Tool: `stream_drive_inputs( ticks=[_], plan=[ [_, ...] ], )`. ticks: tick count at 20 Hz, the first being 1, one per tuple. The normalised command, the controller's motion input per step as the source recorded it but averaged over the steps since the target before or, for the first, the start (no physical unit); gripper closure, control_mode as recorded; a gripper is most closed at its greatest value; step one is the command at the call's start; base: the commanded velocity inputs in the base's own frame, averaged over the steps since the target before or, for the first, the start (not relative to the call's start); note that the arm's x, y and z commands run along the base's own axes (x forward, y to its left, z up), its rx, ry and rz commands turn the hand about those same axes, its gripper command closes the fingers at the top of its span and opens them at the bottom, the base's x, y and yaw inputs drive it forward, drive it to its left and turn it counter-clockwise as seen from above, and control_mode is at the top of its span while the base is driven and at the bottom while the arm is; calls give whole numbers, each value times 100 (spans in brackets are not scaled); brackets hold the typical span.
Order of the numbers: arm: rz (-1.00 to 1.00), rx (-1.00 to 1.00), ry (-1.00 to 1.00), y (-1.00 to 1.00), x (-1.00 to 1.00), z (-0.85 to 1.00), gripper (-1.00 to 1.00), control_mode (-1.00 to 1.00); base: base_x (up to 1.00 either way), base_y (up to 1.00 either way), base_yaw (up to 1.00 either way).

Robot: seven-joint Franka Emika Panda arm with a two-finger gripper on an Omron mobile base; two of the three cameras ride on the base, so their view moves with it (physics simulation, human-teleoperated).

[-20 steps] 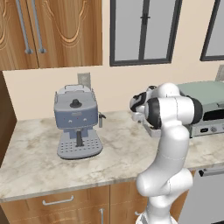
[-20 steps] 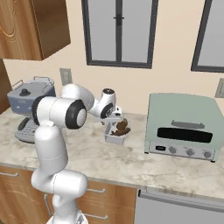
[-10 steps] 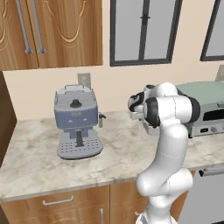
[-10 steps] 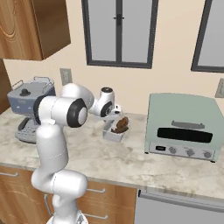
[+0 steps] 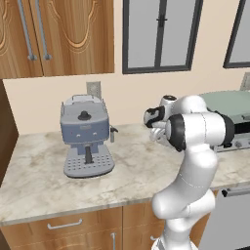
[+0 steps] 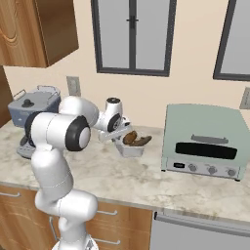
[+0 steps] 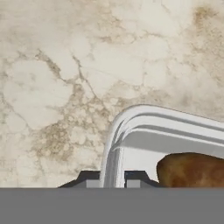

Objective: Place the tupperware on the top shelf of the fridge. Make space for the tupperware among the existing items by rearranging them on the shelves if needed. Close the fridge door when finished.

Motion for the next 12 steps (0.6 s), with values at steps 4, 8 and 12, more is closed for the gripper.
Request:
stream_drive_inputs(
  ticks=[4,8,12],
  plan=[
    [57,-15,-25,22,-65,44,100,-100,0,0,0],
    [47,-9,-30,2,-64,80,100,-100,0,0,0],
    [48,-10,-3,16,-56,100,100,-100,0,0,0]
  ],
)
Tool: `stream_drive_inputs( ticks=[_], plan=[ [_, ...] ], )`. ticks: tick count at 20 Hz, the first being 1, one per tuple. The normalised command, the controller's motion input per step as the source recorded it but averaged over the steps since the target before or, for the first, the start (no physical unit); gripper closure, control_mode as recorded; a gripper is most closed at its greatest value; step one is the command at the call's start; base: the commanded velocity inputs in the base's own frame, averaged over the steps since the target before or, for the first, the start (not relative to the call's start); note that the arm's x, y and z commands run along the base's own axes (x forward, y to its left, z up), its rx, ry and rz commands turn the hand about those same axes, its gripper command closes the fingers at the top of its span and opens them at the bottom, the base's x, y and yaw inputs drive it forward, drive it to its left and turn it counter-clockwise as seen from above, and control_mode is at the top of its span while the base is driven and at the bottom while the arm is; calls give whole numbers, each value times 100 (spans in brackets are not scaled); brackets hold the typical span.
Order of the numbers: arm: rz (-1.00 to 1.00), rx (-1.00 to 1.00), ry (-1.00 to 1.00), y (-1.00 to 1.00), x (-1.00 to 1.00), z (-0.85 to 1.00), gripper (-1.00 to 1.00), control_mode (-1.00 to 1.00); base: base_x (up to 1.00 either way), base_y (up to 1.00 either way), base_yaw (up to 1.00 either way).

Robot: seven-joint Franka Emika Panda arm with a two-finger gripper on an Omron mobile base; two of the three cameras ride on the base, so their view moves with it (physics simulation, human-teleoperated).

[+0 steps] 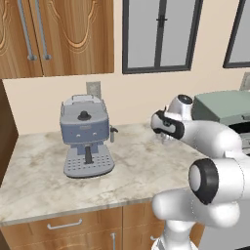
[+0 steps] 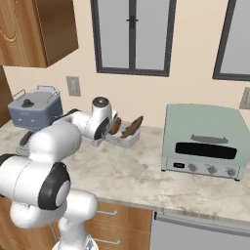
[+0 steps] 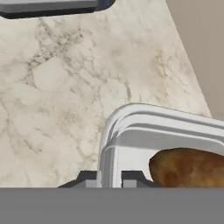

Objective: Place the tupperware on the top shelf of the fridge. Make space for the tupperware among the existing items by rearranging them on the shelves if needed. Close the fridge door when finished.

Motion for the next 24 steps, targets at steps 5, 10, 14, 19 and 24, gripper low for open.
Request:
stream_drive_inputs(
  ticks=[5,10,14,19,24],
  plan=[
    [48,-11,0,22,-63,98,100,-100,0,0,0],
    [29,-11,-8,40,-76,49,100,-100,0,0,0],
    [13,0,-18,2,-66,10,100,-100,0,0,0],
    [7,0,-11,0,-39,17,100,-100,0,0,0],
    [2,0,-1,0,-5,48,100,-100,0,0,0]
  ],
)
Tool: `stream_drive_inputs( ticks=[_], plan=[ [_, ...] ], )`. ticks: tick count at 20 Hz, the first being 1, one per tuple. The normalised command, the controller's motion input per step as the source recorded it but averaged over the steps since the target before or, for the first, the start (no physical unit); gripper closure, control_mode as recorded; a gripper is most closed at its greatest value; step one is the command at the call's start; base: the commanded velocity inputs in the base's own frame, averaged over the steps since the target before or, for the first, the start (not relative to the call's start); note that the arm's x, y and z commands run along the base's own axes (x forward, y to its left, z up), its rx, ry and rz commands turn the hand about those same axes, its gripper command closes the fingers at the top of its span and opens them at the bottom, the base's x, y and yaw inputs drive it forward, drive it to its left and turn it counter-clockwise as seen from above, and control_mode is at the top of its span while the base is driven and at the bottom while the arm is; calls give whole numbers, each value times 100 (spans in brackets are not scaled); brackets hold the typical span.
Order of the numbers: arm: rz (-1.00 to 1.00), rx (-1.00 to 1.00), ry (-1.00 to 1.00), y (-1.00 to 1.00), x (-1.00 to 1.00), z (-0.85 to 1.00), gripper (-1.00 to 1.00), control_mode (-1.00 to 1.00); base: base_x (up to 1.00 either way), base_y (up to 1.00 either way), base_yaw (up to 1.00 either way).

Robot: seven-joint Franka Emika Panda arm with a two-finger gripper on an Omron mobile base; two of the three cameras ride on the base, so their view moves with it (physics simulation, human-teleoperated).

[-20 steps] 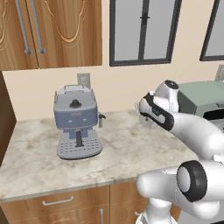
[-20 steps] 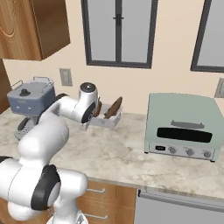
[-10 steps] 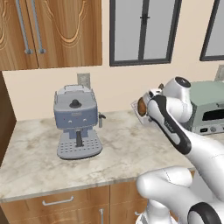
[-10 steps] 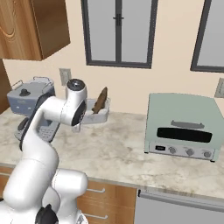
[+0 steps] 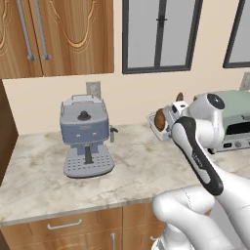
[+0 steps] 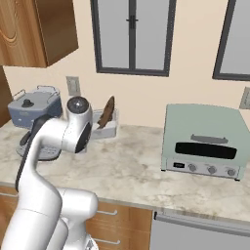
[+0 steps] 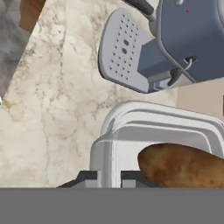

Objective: Place the tupperware on the top shelf of the fridge. Make space for the tupperware among the existing items by rearranging them on the shelves if needed. Close the fridge door when finished.

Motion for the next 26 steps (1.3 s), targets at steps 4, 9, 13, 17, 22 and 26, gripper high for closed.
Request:
stream_drive_inputs(
  ticks=[4,9,13,17,22,26],
  plan=[
    [0,0,0,0,0,32,100,-100,0,0,0],
    [0,0,0,0,0,0,100,100,-18,-1,4],
    [0,0,0,0,0,0,100,100,-89,0,26],
    [0,0,0,0,0,0,100,100,-89,4,38],
    [0,0,0,0,0,0,100,100,-42,34,61],
    [0,0,0,0,0,0,100,100,-26,48,72]
  ],
)
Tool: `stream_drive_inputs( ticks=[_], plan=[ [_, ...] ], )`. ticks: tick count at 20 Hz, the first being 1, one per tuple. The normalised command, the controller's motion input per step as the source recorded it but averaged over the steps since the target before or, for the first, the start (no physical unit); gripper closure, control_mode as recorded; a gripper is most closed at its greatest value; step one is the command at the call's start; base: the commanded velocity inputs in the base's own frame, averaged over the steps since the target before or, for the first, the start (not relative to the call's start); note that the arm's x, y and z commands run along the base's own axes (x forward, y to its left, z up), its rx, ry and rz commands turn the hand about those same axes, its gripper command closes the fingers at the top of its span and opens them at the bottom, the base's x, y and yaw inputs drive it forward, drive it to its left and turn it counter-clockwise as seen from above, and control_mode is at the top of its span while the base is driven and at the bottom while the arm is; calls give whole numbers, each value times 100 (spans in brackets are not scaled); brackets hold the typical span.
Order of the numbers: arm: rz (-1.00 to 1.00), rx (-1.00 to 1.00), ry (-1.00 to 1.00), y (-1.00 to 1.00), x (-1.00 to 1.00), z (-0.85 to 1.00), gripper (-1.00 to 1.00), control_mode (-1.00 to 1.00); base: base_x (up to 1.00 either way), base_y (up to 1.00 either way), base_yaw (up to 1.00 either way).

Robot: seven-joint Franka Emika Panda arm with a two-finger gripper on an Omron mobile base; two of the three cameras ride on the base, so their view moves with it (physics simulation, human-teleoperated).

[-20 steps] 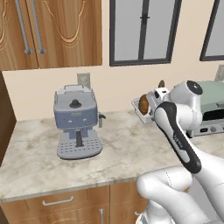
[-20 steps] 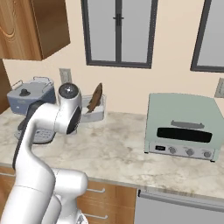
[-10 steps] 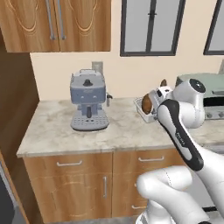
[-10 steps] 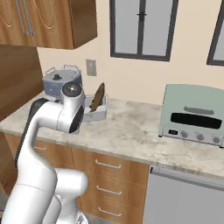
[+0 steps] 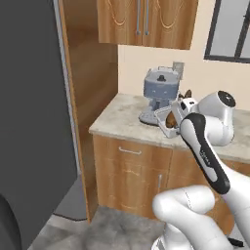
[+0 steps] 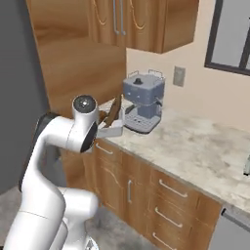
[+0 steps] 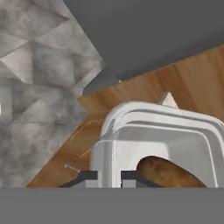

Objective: Place the tupperware on the top shelf of the fridge. Make space for the tupperware among the existing items by rearranging them on the shelves if needed. Close the fridge door when finished.

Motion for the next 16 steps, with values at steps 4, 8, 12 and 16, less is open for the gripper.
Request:
stream_drive_inputs(
  ticks=[4,8,12,16],
  plan=[
    [0,0,0,0,0,0,100,100,-29,77,74],
    [0,0,0,0,0,0,100,100,-31,95,75],
    [0,0,0,0,0,0,100,100,-28,94,77],
    [0,0,0,0,0,0,100,100,-2,100,69]
  ],
)
